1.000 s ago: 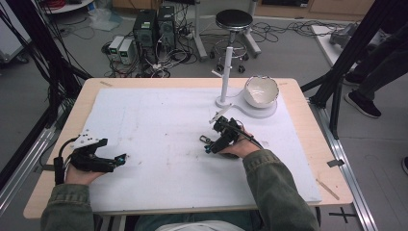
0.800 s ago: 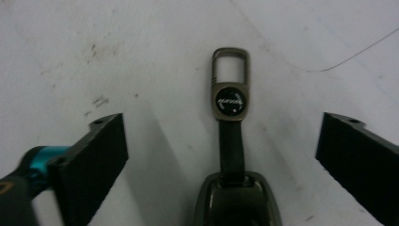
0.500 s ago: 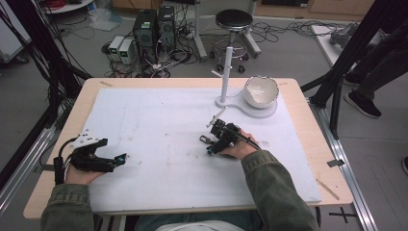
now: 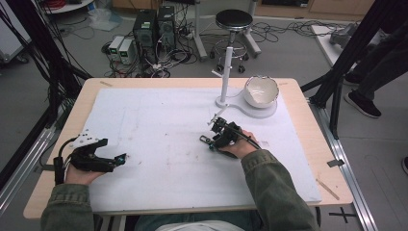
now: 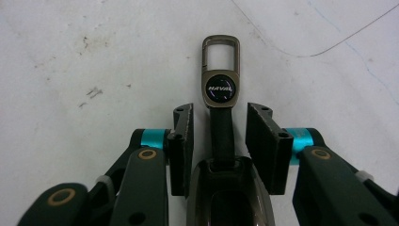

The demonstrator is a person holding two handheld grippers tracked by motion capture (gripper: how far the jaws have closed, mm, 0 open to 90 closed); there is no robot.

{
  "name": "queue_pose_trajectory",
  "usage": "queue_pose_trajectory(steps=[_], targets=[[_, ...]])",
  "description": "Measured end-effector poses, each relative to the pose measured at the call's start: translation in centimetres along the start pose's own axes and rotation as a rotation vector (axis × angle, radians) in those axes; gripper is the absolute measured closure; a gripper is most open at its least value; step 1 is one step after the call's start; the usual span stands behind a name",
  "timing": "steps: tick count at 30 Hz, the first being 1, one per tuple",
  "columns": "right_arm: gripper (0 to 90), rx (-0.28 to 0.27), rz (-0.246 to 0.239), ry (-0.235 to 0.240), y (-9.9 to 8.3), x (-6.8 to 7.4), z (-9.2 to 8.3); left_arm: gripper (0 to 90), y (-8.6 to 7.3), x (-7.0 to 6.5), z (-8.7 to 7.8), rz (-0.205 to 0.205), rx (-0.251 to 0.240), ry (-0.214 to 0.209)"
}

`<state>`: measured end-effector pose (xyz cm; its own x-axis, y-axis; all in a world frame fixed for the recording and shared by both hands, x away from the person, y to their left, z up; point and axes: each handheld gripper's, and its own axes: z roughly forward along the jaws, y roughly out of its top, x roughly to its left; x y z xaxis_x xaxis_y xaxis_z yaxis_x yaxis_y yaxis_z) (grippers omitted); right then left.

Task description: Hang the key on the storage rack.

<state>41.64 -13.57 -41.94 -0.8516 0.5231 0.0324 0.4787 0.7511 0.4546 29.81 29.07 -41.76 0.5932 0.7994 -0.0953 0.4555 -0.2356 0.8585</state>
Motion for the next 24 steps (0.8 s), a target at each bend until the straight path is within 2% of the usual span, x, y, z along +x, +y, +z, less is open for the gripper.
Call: queue_pose_trajectory(steps=[2, 7, 10, 12, 17, 24], targets=[[64.8, 0.005, 0.000, -0.004, 0.0, 0.0, 0.1, 1.7, 0.0, 0.0, 0.0, -0.003, 0.000, -0.001], [77.5, 0.014, 0.021, 0.000, 0.1, -0.1, 0.1, 1.7, 0.0, 0.0, 0.0, -0.006, -0.003, 0.001], [82.0, 0.032, 0.024, -0.006, 0.3, 0.1, 0.0, 1.7, 0.0, 0.1, 0.0, -0.005, 0.001, 0.002], [84.6, 0.034, 0.044, 0.012, 0.4, -0.2, 0.0, 1.7, -0.1, 0.1, 0.0, -0.009, 0.000, 0.003], [86.1, 0.024, 0.066, 0.068, 0.2, -0.8, -0.1, 1.7, -0.1, 0.1, 0.0, -0.014, -0.006, 0.000], [86.0, -0.007, 0.091, 0.080, 0.1, -1.1, -0.6, 1.7, -0.1, 0.1, 0.0, -0.012, -0.007, 0.000]])
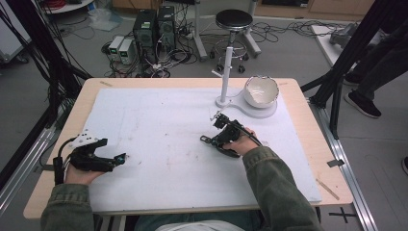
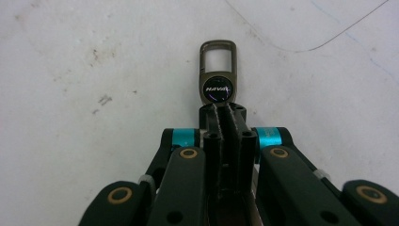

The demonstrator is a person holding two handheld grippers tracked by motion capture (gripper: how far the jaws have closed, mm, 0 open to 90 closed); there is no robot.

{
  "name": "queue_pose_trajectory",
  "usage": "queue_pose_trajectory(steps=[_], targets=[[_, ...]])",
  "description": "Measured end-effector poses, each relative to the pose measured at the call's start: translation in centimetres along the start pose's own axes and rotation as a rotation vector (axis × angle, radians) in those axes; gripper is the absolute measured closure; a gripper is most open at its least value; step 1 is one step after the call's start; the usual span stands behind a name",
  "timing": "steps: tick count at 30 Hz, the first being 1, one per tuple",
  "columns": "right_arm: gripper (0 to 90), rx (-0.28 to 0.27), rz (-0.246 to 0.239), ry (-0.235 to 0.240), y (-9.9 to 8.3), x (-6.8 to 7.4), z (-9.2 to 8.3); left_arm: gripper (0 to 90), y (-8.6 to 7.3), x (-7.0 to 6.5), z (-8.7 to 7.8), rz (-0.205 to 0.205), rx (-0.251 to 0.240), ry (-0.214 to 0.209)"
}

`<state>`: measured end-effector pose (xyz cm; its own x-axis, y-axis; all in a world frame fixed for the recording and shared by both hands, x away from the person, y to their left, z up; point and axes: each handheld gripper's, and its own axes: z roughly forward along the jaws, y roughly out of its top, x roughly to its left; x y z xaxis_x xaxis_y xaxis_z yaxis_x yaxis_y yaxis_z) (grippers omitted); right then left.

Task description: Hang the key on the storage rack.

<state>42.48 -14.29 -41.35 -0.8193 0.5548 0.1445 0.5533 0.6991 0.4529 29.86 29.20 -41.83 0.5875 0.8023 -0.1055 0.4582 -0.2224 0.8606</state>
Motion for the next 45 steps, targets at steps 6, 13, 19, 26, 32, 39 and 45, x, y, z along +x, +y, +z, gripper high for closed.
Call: queue_pose_trajectory(steps=[6, 13, 19, 26, 32, 39, 45], targets=[[86.0, -0.053, 0.047, 0.034, -0.2, -0.6, -1.3, 1.7, 0.0, 0.0, 0.0, 0.003, 0.005, -0.001], [85.9, -0.129, 0.091, 0.072, -0.6, -1.6, -3.1, 1.7, 0.0, 0.0, 0.0, 0.002, 0.004, 0.000], [85.9, -0.178, 0.137, 0.097, -1.0, -2.5, -4.2, 1.7, 0.0, 0.0, 0.1, 0.000, 0.003, -0.002], [85.8, -0.224, 0.166, 0.113, -1.0, -3.3, -5.7, 1.7, -0.1, 0.1, 0.1, -0.003, 0.010, -0.005], [85.6, -0.257, 0.167, 0.104, -0.4, -3.8, -7.2, 1.7, -0.1, 0.0, 0.1, -0.004, 0.009, -0.006], [85.6, -0.272, 0.171, 0.090, 0.6, -4.3, -8.5, 1.7, -0.1, 0.1, 0.0, -0.001, 0.009, -0.006], [85.6, -0.308, 0.168, 0.081, 1.4, -4.9, -10.3, 1.7, -0.2, 0.2, 0.0, -0.004, 0.008, -0.006]])
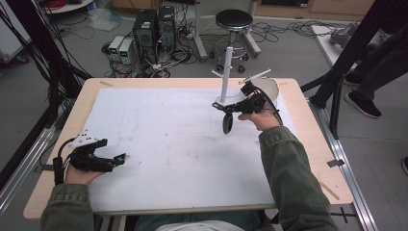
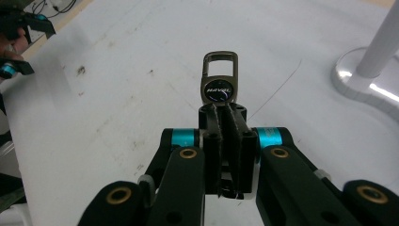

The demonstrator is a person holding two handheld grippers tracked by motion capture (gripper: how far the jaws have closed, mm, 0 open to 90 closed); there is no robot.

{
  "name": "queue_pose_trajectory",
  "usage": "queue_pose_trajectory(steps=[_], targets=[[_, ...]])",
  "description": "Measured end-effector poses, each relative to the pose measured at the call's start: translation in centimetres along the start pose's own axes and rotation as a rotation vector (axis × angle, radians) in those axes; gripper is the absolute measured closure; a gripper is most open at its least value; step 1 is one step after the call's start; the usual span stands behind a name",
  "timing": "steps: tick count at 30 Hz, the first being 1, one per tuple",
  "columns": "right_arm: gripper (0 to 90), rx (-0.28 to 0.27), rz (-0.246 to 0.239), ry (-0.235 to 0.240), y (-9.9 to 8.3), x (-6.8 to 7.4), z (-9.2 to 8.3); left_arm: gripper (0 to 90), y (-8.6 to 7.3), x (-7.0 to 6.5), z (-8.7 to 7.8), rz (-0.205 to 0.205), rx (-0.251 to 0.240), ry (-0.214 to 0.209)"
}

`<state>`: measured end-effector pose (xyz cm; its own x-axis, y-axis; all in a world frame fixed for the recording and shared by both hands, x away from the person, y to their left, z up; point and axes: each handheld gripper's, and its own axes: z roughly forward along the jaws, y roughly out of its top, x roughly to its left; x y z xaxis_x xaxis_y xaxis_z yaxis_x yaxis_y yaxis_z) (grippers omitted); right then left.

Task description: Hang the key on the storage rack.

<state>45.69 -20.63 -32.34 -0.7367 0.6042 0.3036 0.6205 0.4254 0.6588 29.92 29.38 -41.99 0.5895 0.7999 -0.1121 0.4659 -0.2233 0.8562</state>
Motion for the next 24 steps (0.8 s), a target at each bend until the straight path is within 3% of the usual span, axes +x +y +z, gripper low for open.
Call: queue_pose_trajectory(steps=[6, 11, 24], targets=[[85.6, -0.034, -0.004, -0.011, 1.2, -0.2, -1.4, 1.7, 0.0, 0.0, 0.0, -0.006, -0.006, 0.001], [85.6, -0.056, 0.003, 0.008, 1.9, -0.6, -1.9, 1.7, 0.0, 0.0, 0.0, -0.003, -0.004, -0.002], [85.6, -0.053, -0.010, -0.003, 4.2, -0.7, -2.8, 1.7, 0.0, 0.0, 0.1, -0.004, -0.005, -0.004]])
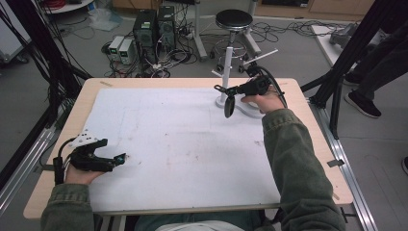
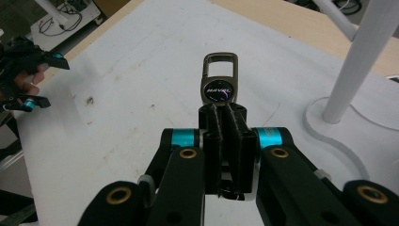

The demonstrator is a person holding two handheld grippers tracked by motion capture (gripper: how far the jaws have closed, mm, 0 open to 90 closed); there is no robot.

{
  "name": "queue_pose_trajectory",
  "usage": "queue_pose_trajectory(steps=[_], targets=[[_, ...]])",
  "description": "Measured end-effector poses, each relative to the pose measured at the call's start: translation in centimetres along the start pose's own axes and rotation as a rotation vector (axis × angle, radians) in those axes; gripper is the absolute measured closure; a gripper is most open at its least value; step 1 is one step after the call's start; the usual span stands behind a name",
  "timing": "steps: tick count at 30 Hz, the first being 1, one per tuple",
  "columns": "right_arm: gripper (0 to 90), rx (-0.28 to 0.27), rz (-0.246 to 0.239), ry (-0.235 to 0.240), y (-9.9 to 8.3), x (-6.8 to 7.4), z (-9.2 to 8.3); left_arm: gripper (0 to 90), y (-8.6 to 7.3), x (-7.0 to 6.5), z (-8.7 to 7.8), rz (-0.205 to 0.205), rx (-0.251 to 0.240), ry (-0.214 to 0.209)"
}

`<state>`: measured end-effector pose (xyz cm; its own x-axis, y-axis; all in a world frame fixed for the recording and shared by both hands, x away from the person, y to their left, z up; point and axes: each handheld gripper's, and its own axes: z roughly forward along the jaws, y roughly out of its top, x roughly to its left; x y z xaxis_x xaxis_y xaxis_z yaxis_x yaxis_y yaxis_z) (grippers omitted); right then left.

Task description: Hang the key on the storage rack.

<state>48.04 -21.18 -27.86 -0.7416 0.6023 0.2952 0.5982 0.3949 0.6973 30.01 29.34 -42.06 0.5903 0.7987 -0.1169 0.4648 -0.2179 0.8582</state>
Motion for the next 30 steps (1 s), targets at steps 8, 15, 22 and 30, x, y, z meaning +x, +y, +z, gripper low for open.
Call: queue_pose_trajectory(steps=[8, 15, 22, 30], targets=[[85.5, -0.015, -0.005, -0.040, 1.5, -0.2, -1.7, 1.7, 0.0, 0.0, 0.1, 0.001, 0.006, -0.001], [85.5, -0.060, 0.011, -0.036, 2.4, -0.6, -3.1, 1.7, 0.0, 0.0, 0.0, 0.000, 0.004, -0.002], [85.4, -0.082, 0.029, -0.078, 3.5, -1.3, -4.0, 1.7, 0.0, 0.1, 0.0, 0.002, 0.004, 0.000], [85.2, -0.102, 0.065, -0.111, 3.5, -2.5, -4.6, 1.7, 0.0, 0.1, 0.0, -0.003, 0.000, 0.000]])
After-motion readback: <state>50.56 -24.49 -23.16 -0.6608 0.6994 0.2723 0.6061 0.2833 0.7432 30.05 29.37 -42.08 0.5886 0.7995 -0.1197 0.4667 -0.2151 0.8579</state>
